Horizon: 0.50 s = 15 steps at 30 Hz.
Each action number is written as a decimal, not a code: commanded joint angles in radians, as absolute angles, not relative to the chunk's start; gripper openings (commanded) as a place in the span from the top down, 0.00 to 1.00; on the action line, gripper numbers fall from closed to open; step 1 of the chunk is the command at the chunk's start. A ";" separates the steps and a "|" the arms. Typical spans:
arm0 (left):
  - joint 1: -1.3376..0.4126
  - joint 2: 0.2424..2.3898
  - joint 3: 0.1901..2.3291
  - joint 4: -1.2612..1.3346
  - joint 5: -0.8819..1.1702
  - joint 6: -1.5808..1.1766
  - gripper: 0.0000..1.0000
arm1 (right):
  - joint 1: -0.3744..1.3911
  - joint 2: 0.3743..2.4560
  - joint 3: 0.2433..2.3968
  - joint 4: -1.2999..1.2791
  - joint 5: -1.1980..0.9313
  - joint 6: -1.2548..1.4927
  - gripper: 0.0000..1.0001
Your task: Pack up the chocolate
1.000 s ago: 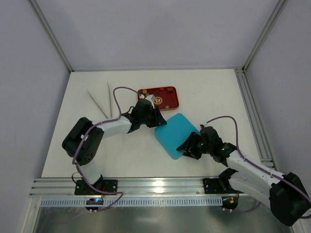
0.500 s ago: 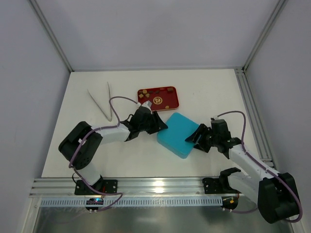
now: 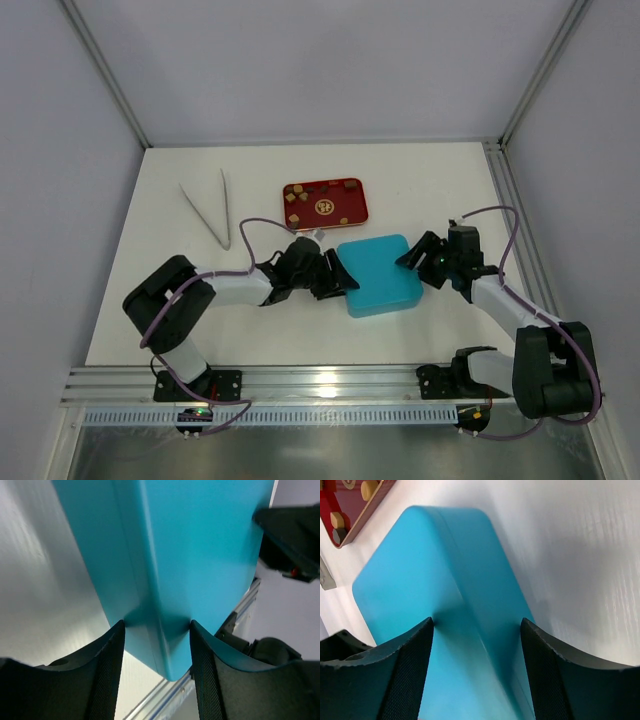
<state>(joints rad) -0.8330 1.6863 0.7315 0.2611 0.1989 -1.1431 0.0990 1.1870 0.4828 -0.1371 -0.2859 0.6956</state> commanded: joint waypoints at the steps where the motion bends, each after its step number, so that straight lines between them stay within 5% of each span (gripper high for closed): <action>1: -0.891 1.813 0.632 -0.080 0.267 -1.108 0.63 | 0.120 1.268 0.452 -0.229 -0.270 0.634 0.31; 9: -0.897 1.769 0.603 -0.075 0.244 -1.123 0.67 | 0.118 1.302 0.437 -0.189 -0.305 0.626 0.33; 15: -0.865 1.714 0.629 -0.113 0.219 -1.095 0.59 | 0.120 1.238 0.434 -0.235 -0.304 0.618 0.34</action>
<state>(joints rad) -0.8768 1.6562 0.6968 0.2604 0.3531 -1.2015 0.0990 1.2381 0.4877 -0.0238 -0.3199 0.6666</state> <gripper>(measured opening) 0.459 0.667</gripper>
